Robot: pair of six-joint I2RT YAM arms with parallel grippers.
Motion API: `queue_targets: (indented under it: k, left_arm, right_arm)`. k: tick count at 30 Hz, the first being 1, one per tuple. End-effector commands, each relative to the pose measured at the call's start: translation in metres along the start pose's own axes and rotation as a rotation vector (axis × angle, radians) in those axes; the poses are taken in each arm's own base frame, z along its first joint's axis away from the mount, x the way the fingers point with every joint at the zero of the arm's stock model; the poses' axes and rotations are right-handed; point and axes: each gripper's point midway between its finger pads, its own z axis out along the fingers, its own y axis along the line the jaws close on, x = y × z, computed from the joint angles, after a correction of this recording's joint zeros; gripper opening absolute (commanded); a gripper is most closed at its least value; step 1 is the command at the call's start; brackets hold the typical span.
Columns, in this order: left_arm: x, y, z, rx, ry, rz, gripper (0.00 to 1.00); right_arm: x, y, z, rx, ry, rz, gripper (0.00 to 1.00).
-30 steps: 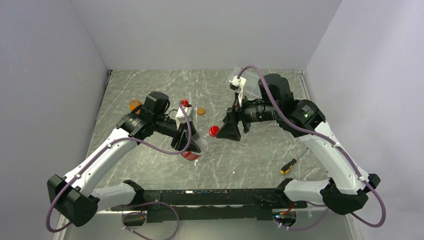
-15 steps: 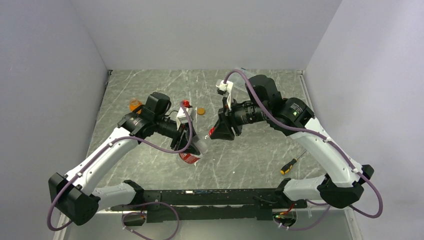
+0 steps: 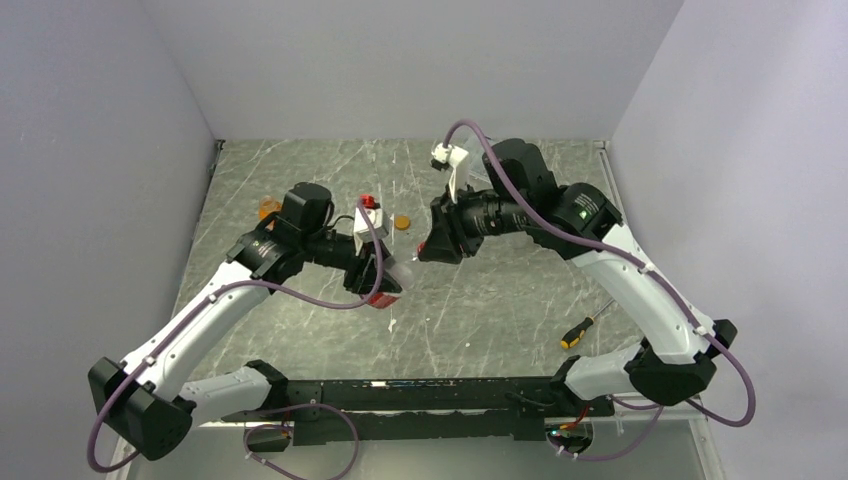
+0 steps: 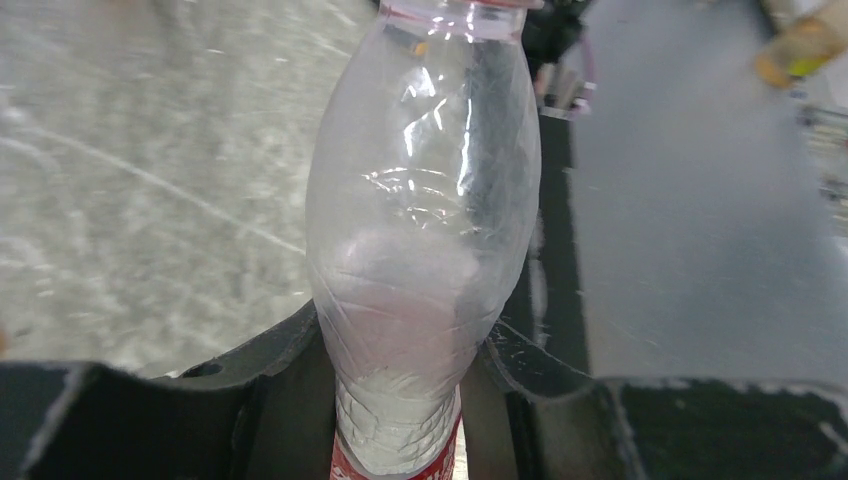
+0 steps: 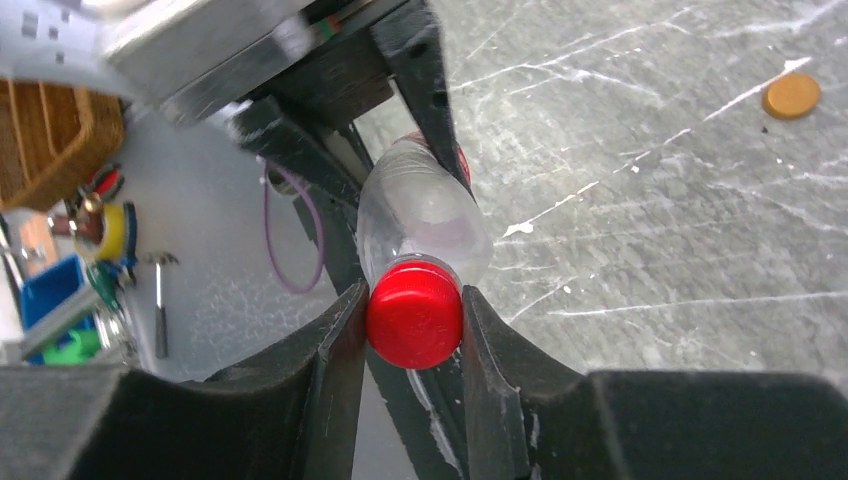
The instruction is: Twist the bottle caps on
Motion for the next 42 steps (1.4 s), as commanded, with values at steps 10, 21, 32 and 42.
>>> queue_targets:
  k: [10,21,32,42]
  left_arm:
    - [-0.086,0.089,-0.052,-0.690,-0.196,0.354,0.00]
    - [-0.064,0.092,-0.043,-0.747,-0.082,0.381,0.00]
    - [-0.023,0.028,-0.005,-0.153,-0.033,0.126,0.00]
    - [-0.019,-0.004,0.010,0.138,-0.031,0.019,0.00]
  right_arm:
    - [-0.030,-0.044,0.040,0.193,-0.038,0.508,0.00]
    - [-0.063,-0.055,0.025,0.260,-0.178,0.493,0.44]
    - [-0.055,-0.030,-0.049,0.220,-0.235,0.067,0.97]
    - [-0.013,-0.015,-0.037,0.094,-0.092,-0.076,0.67]
